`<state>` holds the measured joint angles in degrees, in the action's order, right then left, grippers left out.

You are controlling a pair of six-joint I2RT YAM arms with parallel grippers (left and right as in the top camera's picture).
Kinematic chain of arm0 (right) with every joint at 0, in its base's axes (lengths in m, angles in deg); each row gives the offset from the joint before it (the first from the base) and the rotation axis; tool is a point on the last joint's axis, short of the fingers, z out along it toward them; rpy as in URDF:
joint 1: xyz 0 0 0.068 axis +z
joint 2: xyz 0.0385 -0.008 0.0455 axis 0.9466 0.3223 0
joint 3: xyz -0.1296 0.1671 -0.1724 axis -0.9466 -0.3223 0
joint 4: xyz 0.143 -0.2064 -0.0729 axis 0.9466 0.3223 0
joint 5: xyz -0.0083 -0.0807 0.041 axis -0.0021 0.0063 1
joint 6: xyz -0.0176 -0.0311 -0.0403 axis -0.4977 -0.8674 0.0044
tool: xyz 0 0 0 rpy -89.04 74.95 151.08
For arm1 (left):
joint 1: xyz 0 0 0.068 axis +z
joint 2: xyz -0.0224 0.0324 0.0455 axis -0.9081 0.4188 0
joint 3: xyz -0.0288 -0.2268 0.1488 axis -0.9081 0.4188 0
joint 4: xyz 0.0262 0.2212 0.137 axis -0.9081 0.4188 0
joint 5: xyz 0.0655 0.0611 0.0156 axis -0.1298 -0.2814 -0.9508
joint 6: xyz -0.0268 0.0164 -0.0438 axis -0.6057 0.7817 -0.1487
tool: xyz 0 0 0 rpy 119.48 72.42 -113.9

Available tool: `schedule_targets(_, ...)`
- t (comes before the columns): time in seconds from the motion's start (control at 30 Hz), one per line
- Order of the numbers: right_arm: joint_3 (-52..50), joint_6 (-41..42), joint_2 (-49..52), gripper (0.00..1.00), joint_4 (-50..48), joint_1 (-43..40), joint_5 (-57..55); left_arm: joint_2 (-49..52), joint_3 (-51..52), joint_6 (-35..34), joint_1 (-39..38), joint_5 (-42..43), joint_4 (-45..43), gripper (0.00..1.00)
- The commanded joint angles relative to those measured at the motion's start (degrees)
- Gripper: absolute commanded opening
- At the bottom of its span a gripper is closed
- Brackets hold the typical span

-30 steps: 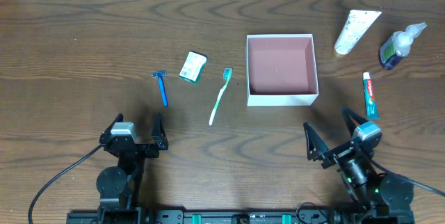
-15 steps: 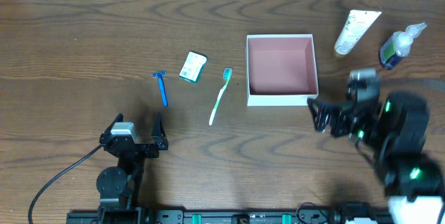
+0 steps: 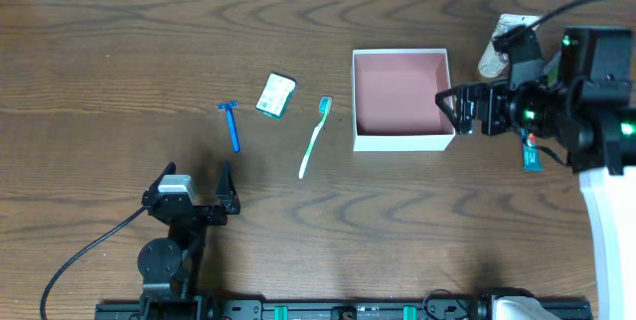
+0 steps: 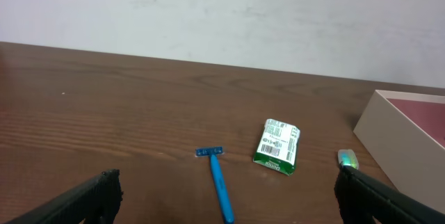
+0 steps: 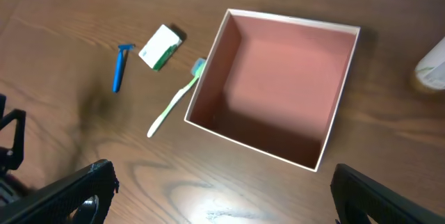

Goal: Pack container
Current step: 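Open the right gripper and move it toward the white Pantene tube, then lower the right gripper over the Pantene tube and grasp it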

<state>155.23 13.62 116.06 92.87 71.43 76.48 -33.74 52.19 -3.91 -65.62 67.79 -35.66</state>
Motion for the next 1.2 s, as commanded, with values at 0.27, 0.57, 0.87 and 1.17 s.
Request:
schedule_targets(0.27, 7.2, 26.0, 2.4, 0.99, -15.7, -6.8, -6.5, -0.3, 1.0, 0.3, 0.3, 0.4, 1.9, 0.98)
schedule_targets(0.57, 16.2, 38.4, 13.0, 0.99, -8.8, -11.7, -23.0, -0.3, 1.0, 0.3, 0.3, 0.4, 1.9, 0.98)
schedule_targets(0.87, 16.2, 42.5, 16.8, 0.99, -8.9, -11.8, -19.3, -0.3, 1.0, 0.3, 0.3, 0.4, 1.9, 0.98)
schedule_targets(1.17, 16.2, 69.2, 19.1, 0.99, -12.6, -11.9, -24.2, -0.3, 1.0, 0.3, 0.3, 0.4, 1.9, 0.98)
